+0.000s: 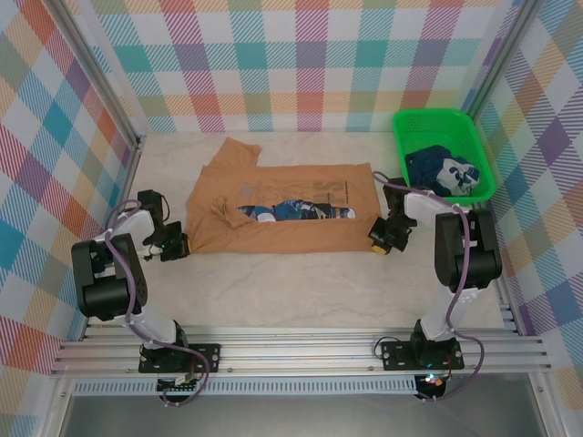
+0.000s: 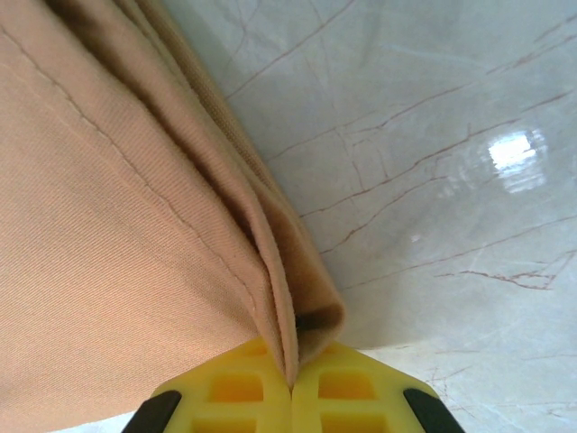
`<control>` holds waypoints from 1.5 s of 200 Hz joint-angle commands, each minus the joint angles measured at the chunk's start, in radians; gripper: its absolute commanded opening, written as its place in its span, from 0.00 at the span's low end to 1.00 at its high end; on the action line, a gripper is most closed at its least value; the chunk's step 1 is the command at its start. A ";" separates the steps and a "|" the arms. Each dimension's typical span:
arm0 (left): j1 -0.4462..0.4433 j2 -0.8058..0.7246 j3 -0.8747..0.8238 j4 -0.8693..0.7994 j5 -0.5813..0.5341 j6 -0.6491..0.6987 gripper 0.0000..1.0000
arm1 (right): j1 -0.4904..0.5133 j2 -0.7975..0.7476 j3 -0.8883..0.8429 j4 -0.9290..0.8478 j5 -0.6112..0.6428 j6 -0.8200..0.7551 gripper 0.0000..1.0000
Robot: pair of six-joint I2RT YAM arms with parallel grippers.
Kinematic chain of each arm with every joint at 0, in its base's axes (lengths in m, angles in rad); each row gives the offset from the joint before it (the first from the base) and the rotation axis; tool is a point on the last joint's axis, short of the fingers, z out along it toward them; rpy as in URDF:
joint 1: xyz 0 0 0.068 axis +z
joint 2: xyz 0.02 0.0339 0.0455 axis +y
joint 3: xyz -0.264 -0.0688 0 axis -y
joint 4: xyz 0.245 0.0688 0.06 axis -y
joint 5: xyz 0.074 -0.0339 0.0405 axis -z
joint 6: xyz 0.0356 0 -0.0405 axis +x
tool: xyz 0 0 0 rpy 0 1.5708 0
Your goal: Fold and stack the t-shirts
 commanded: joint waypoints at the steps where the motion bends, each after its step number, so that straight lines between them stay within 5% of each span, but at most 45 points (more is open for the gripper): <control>1: 0.018 -0.033 0.031 -0.080 -0.029 0.036 0.01 | -0.002 0.034 0.004 0.039 0.067 -0.016 0.00; 193: 0.136 -0.035 -0.013 -0.199 -0.087 0.257 0.00 | 0.000 0.045 0.003 0.031 0.113 -0.043 0.00; 300: 0.136 -0.143 -0.136 -0.262 -0.258 0.375 0.00 | 0.056 -0.194 -0.210 -0.080 0.083 0.102 0.00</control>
